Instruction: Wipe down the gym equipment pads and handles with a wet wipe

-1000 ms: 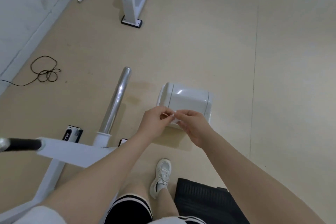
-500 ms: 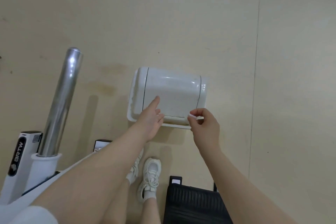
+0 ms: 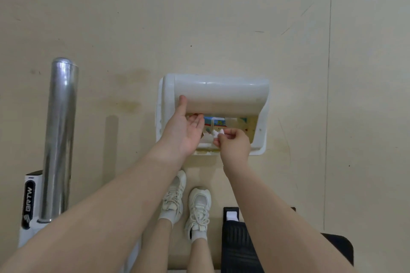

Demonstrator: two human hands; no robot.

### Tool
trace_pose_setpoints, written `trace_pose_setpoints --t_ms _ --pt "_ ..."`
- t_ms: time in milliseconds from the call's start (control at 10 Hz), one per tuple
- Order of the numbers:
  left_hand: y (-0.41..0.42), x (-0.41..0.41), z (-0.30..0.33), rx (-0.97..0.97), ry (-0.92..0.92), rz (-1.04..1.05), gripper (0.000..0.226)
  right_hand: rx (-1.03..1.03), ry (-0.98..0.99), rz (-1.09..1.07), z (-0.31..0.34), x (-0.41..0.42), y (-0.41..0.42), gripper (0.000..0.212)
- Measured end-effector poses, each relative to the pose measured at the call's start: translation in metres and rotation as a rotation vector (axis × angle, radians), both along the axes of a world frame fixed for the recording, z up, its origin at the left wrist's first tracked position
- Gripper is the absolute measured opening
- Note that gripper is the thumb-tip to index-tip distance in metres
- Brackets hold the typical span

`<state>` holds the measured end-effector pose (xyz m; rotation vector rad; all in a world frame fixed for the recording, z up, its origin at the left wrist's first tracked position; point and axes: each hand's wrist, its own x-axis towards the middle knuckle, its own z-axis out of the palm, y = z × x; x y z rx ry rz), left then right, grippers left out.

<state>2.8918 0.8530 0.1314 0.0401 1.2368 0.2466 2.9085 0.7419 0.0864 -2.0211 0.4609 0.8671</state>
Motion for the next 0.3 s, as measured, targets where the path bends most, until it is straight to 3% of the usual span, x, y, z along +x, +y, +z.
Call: trace_pose_setpoints --t_ms 100,200,300 --pt "0.004 -0.004 -0.005 -0.024 0.005 -0.005 0.063 -0.024 0.077 0.074 -0.006 -0.004 0.008 0.039" --pt "0.01 -0.002 0.005 -0.039 0.014 -0.017 0.065 -0.075 0.066 0.232 0.015 -0.002 0.009 0.034" --pt "0.014 -0.007 0.028 -0.045 0.044 -0.103 0.069 -0.104 0.042 0.37 0.048 0.0 0.0 0.01"
